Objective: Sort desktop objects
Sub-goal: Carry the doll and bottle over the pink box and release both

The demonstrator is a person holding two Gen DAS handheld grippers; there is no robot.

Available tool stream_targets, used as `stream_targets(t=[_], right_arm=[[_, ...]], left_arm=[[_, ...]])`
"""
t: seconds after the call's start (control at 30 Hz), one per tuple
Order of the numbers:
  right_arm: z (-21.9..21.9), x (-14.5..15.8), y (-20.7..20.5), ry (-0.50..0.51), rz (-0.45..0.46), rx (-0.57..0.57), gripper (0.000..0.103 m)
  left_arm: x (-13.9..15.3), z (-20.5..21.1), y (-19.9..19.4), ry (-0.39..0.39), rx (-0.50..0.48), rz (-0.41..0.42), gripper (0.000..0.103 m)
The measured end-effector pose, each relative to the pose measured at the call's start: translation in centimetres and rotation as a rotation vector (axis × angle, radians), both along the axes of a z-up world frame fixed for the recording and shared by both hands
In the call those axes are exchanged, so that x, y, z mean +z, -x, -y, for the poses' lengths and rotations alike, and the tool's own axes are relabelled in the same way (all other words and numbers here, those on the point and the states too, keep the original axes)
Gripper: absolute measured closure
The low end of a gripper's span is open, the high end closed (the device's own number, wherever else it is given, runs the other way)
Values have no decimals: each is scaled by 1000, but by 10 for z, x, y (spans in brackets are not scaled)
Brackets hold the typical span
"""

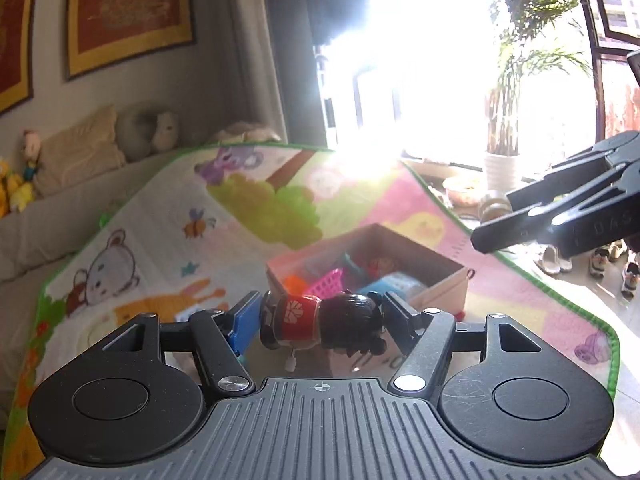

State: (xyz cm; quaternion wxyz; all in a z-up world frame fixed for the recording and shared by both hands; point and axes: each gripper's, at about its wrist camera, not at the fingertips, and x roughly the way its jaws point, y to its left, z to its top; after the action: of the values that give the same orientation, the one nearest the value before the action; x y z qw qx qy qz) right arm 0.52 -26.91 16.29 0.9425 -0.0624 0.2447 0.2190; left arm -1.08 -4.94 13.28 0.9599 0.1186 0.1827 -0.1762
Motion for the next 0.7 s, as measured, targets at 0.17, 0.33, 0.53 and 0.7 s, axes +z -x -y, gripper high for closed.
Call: stream_targets(t=[0.17,0.33,0.53,0.7], right_arm=[[27,32,-26,-60,73,-105,56],[37,57,-69,-101,106,-147,56],[28,40,-120,-112,28,-154,56],[9,3,-172,-102,-110,-174,56]], left_arm=[[15,40,-49,-5,-24,21,32],[27,45,-105,86,23,18,19],[7,-16,-96,131,131,-15,6],[-38,-56,-81,85,199,-122,6]])
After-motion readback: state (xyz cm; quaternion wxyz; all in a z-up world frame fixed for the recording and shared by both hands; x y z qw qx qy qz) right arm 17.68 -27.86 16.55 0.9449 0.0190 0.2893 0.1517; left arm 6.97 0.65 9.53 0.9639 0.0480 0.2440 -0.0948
